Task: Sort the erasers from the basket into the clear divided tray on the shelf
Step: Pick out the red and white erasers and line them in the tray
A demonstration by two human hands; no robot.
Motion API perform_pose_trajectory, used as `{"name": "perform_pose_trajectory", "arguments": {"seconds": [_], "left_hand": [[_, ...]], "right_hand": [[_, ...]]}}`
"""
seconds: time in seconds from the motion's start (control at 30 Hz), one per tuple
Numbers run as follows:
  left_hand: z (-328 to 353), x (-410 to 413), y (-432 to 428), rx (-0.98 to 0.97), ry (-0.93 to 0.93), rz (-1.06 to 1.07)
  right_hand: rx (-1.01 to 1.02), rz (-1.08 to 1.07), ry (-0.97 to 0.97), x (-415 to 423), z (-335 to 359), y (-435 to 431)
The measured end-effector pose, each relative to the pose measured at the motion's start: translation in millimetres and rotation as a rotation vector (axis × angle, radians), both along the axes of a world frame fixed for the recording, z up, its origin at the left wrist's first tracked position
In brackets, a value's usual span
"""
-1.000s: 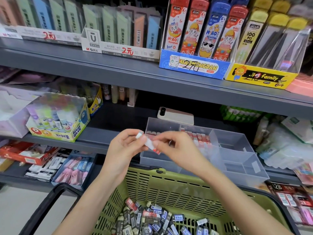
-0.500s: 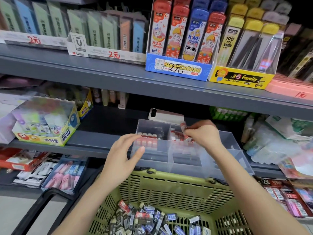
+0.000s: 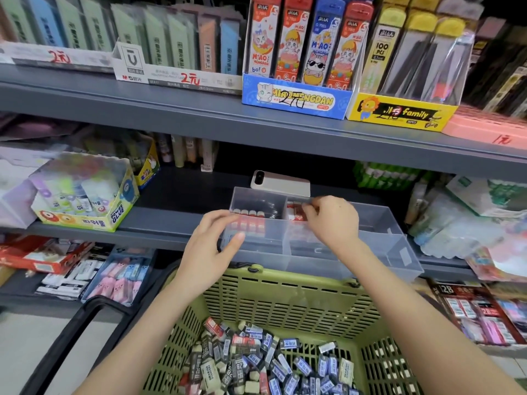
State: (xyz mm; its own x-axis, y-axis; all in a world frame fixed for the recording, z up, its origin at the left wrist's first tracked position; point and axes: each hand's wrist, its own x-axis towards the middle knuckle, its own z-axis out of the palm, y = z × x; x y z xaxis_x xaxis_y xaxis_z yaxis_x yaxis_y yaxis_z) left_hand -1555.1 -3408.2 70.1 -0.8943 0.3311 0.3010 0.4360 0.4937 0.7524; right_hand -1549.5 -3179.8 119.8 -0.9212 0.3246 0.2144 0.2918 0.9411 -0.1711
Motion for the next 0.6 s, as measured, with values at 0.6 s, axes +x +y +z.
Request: {"name": "perform_pose_trajectory", "arguments": {"seconds": [0.6], "left_hand": [[10.6,109.7,-88.9,-0.434,0.142,0.039]], "right_hand": [[-0.538,0.151,-0.540,161.1,-189.9,-72.1]]}}
